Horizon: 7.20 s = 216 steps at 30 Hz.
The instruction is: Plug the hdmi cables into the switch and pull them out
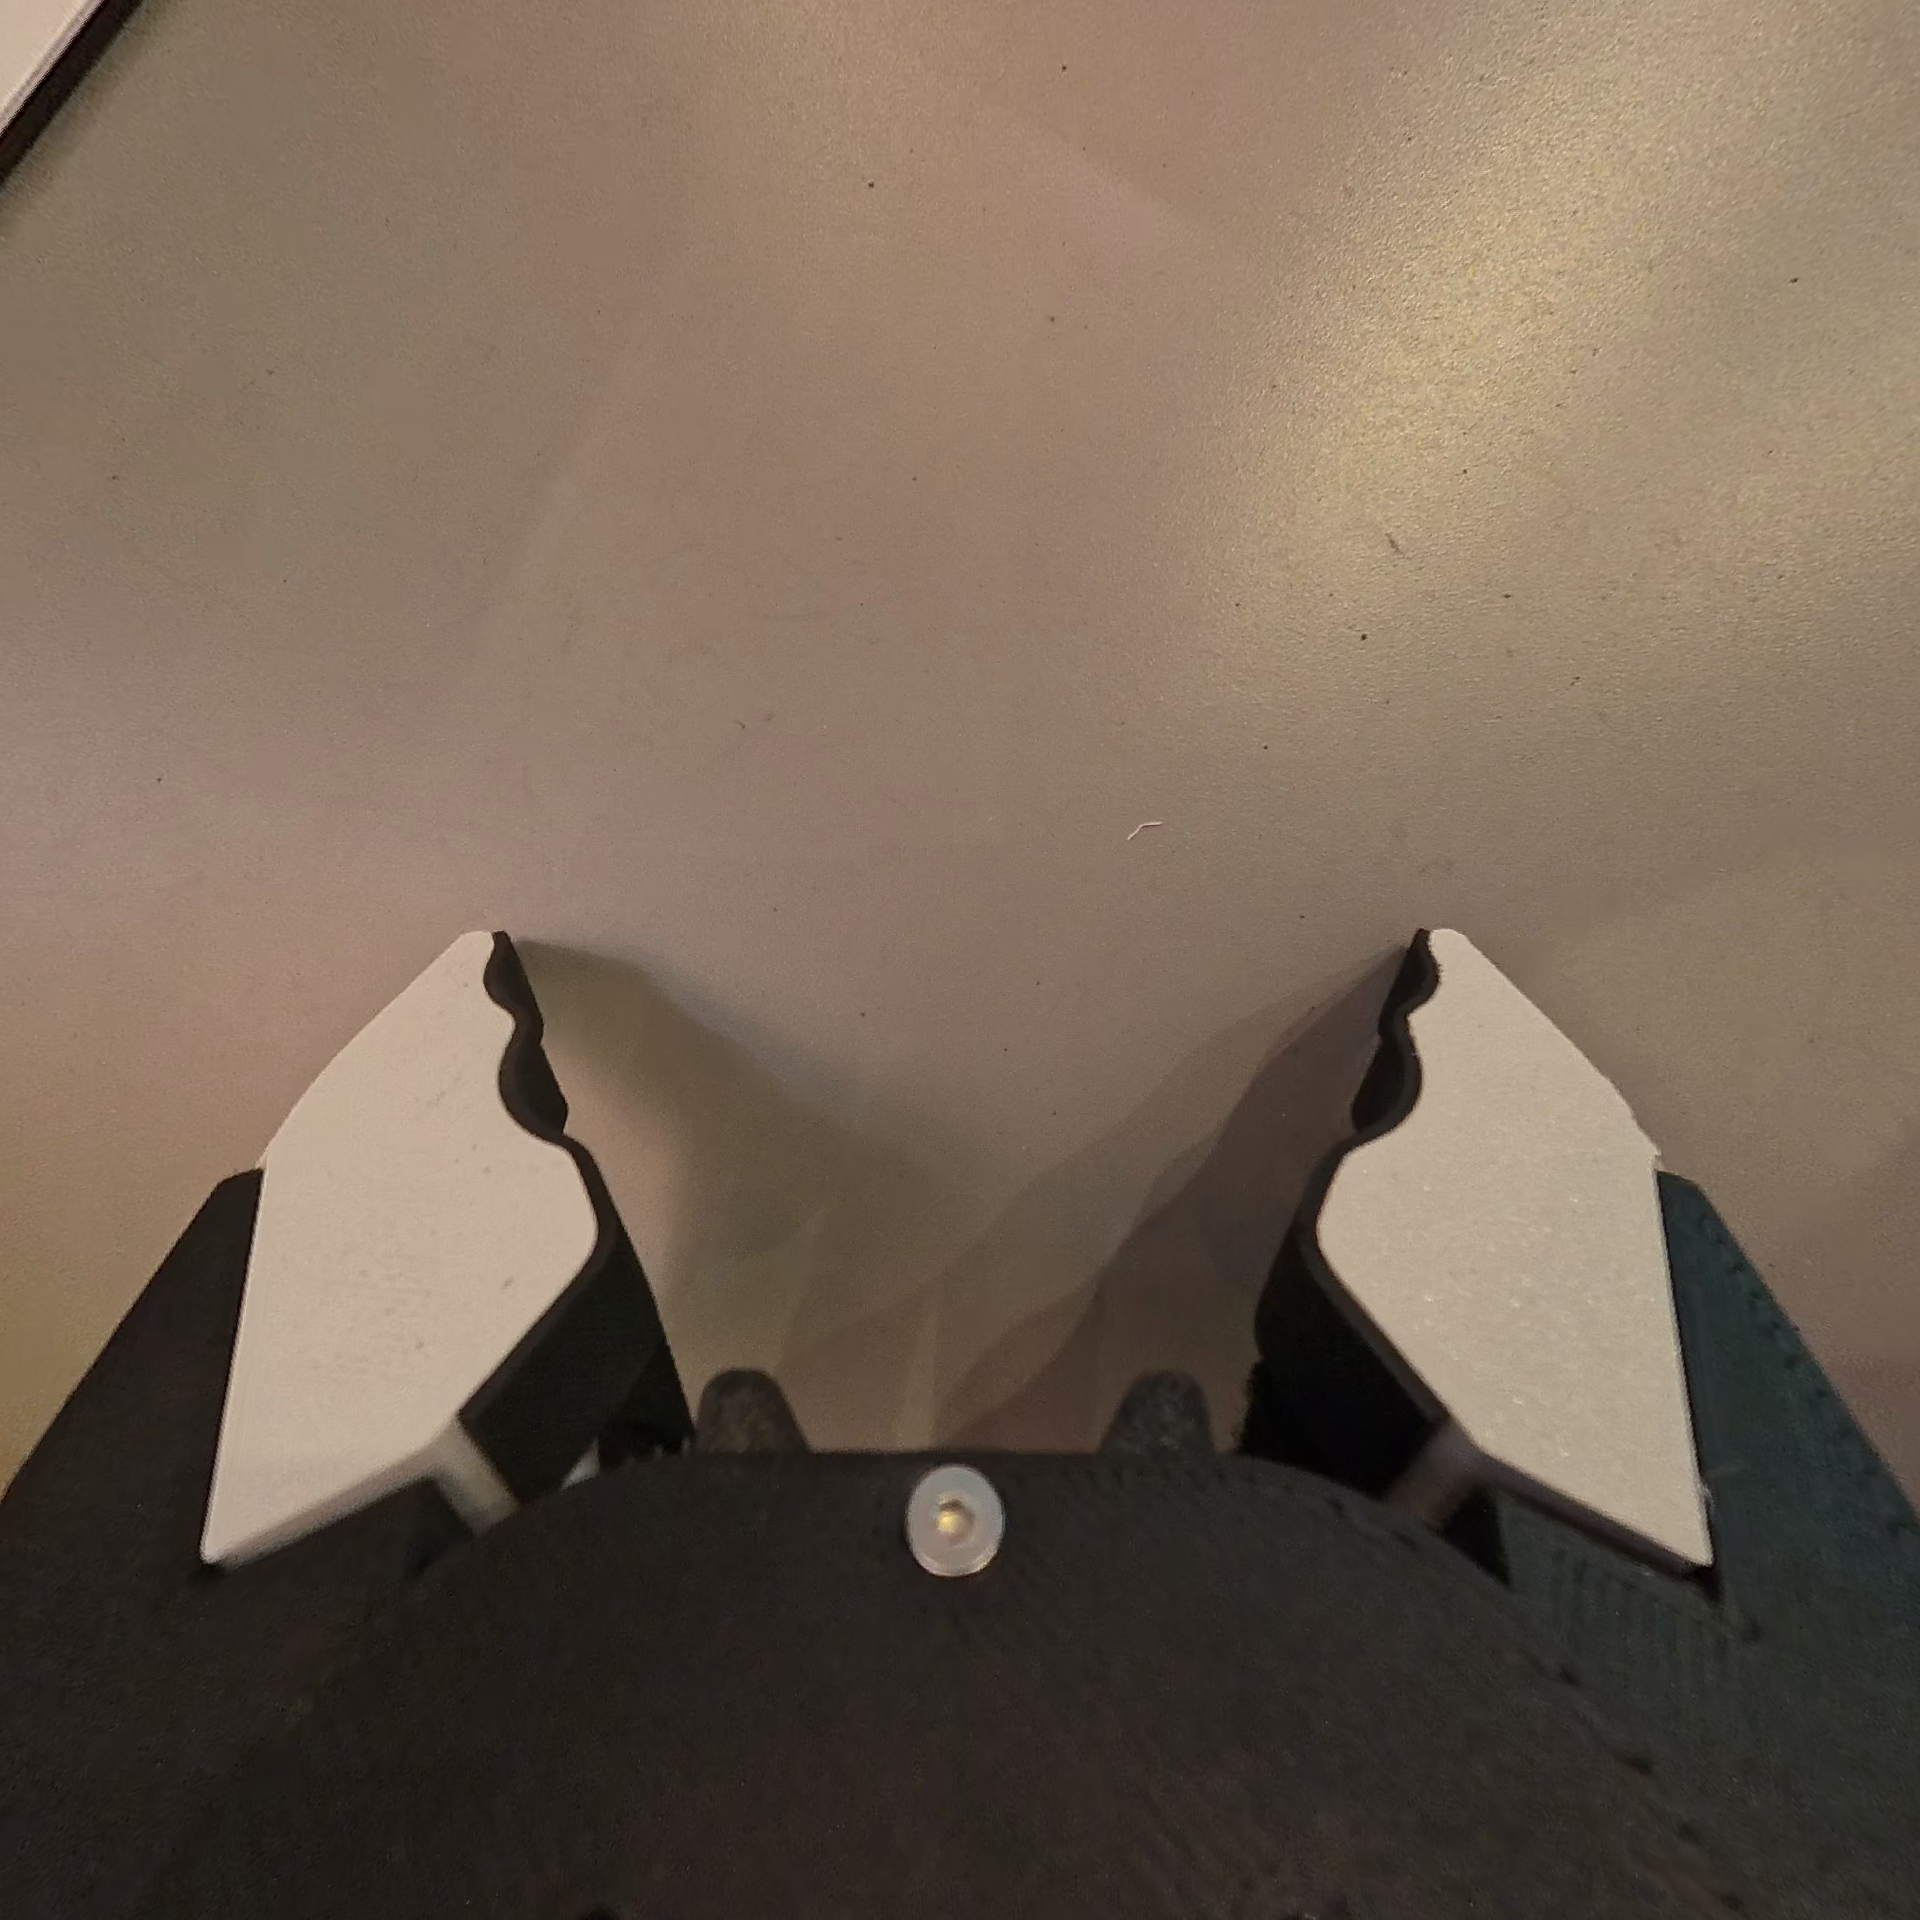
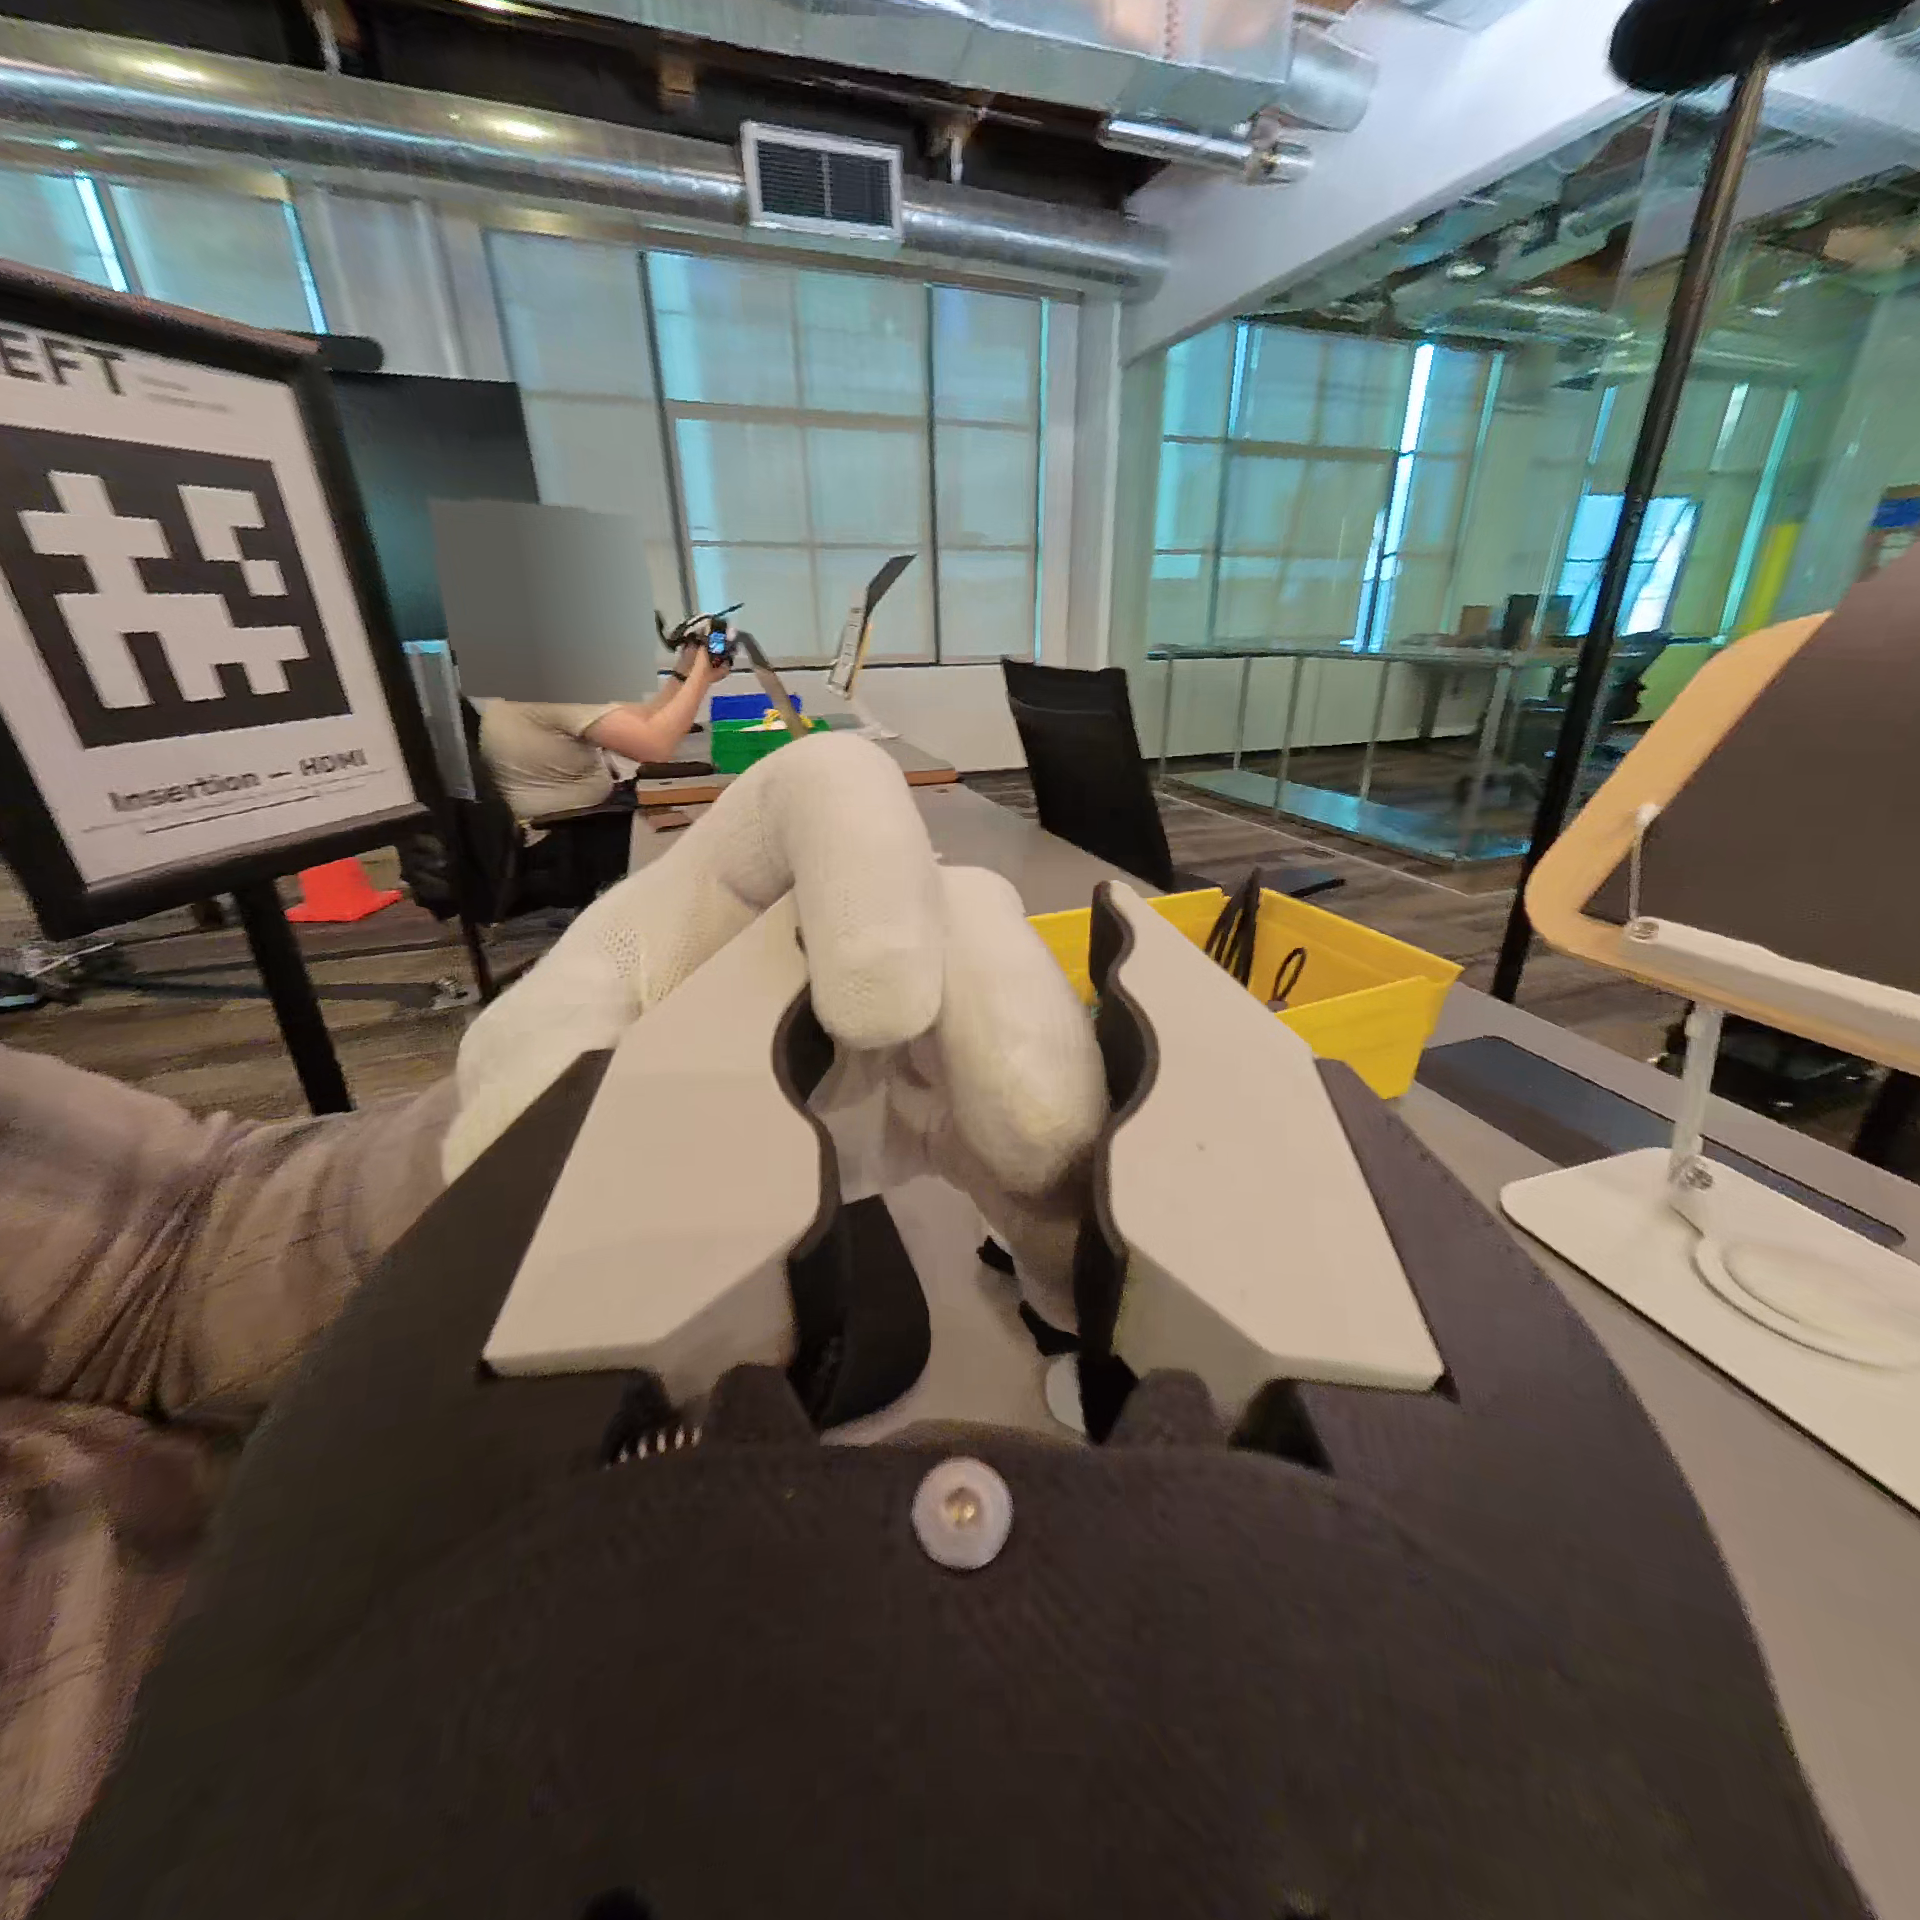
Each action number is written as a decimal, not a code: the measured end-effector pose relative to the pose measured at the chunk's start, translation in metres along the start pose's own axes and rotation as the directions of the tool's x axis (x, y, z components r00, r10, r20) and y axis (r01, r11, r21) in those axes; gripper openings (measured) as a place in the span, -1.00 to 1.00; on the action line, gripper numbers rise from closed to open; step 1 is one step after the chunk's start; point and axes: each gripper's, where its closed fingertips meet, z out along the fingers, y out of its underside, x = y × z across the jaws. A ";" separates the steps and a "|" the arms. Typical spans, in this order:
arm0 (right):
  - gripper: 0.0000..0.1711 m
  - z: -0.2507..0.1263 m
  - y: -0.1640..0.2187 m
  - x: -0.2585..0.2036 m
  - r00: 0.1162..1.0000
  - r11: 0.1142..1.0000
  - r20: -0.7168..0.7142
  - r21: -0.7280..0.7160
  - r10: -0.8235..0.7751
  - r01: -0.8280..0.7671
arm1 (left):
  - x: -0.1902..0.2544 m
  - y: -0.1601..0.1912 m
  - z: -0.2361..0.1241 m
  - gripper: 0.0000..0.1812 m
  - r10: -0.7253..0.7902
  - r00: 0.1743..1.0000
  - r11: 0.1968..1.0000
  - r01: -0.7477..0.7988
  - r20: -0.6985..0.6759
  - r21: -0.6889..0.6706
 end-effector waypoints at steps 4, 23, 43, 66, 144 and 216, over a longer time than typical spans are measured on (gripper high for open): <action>-0.16 -0.012 -0.028 -0.021 0.964 0.980 0.205 0.074 0.167 -0.186 | 0.000 0.000 0.000 0.61 0.000 1.000 1.000 0.000 0.000 0.000; -0.05 -0.010 -0.024 -0.037 0.994 0.999 0.107 0.042 -0.031 0.026 | 0.000 0.000 0.000 0.61 0.000 1.000 1.000 0.000 0.000 0.000; 0.03 -0.023 -0.057 -0.102 0.917 0.987 0.400 0.147 0.003 -0.067 | 0.000 0.000 0.000 0.61 0.000 1.000 1.000 0.000 0.000 0.000; 0.22 -0.071 -0.085 -0.233 0.569 0.978 0.822 0.116 0.005 -0.176 | 0.000 0.000 0.000 0.61 0.000 1.000 1.000 0.000 0.000 0.000; -0.91 -0.026 0.009 0.082 0.578 0.764 -0.504 -0.348 -0.641 0.543 | 0.000 0.000 0.000 0.61 0.000 1.000 1.000 0.000 0.000 0.000; -0.60 -0.044 0.010 0.114 0.852 0.984 -0.502 0.011 -0.148 0.177 | 0.000 0.000 0.000 0.61 0.000 1.000 1.000 0.000 0.000 0.000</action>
